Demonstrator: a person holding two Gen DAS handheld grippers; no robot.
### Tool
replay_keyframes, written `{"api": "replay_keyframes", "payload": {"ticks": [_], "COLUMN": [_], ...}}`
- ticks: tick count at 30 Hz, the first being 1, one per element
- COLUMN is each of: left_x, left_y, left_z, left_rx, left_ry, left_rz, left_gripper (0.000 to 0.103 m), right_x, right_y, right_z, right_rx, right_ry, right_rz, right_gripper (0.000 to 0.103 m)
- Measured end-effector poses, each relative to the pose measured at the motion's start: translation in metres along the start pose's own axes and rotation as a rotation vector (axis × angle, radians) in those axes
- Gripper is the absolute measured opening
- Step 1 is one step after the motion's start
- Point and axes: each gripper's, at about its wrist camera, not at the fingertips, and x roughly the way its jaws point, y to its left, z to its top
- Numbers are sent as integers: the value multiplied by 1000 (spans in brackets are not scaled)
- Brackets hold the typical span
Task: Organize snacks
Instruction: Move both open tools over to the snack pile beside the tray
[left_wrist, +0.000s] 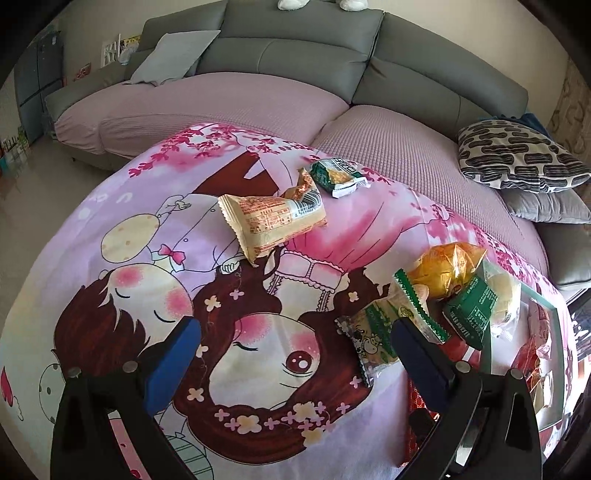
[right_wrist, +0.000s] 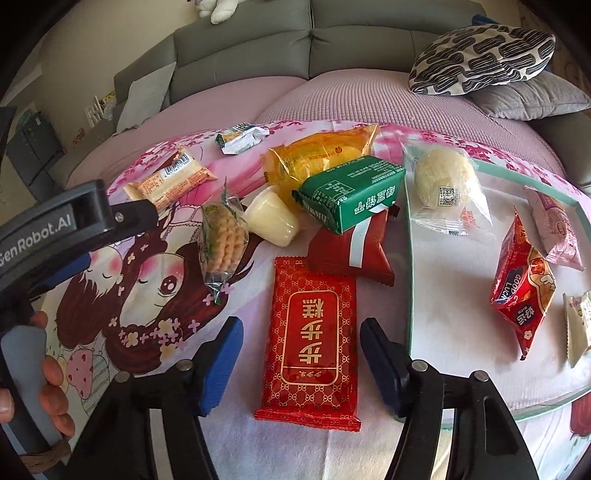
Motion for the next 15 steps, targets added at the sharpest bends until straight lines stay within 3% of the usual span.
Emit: {"api": "replay_keyframes", "payload": {"ticks": [15], "left_x": [32], "left_y": [-33], "left_z": [4], "left_rx": [50], "left_ry": [74], "left_rz": [-117], "left_gripper": [103], "right_x": [1], "right_y": [-6], "right_z": [2], "right_rx": [-10], "right_ry": [3], "right_rz": [26], "right_gripper": [67]}}
